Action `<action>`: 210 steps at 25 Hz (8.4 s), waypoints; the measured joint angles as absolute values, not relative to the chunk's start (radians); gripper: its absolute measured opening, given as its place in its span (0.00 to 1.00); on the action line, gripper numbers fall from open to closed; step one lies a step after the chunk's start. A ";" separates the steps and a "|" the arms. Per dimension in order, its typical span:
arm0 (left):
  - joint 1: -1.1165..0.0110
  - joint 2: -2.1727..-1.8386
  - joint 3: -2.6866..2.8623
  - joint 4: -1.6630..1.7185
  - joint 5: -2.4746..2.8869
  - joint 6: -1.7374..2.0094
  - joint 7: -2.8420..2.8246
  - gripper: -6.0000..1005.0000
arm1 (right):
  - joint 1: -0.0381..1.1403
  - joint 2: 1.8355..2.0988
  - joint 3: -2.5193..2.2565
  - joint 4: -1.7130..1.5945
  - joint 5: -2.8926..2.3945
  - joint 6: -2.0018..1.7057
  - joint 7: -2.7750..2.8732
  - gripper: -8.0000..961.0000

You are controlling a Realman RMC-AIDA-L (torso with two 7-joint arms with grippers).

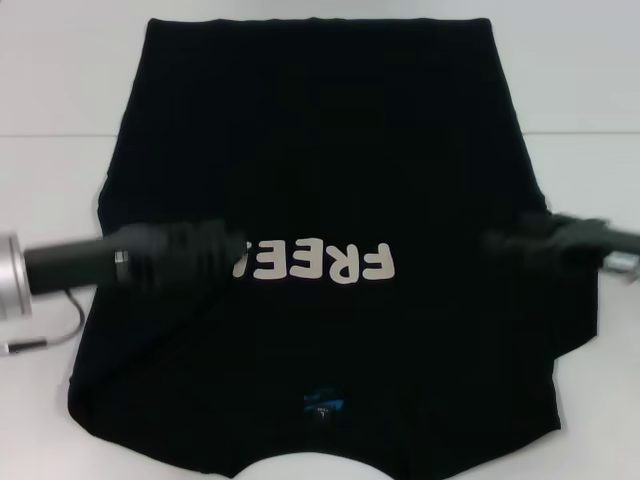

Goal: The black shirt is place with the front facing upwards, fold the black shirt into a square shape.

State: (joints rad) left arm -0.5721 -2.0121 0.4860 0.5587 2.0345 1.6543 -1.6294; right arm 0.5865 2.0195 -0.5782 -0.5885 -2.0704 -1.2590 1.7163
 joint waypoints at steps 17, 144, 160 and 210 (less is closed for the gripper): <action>-0.455 -2.059 0.550 0.577 2.046 1.652 -1.206 0.94 | 0.710 1.780 -0.581 -0.662 -2.541 -1.397 2.601 0.96; -0.462 -2.050 0.540 0.575 2.044 1.626 -1.234 0.95 | 0.786 1.896 -0.629 -0.757 -2.588 -1.353 2.523 0.07; -0.463 -2.050 0.498 0.564 2.036 1.634 -1.257 0.94 | 0.867 1.966 -0.712 -0.634 -2.397 -1.333 2.402 0.09; -0.575 -1.891 0.577 0.670 2.606 1.620 -2.397 0.90 | 0.577 2.086 -0.687 -0.569 -2.090 -1.457 1.188 0.91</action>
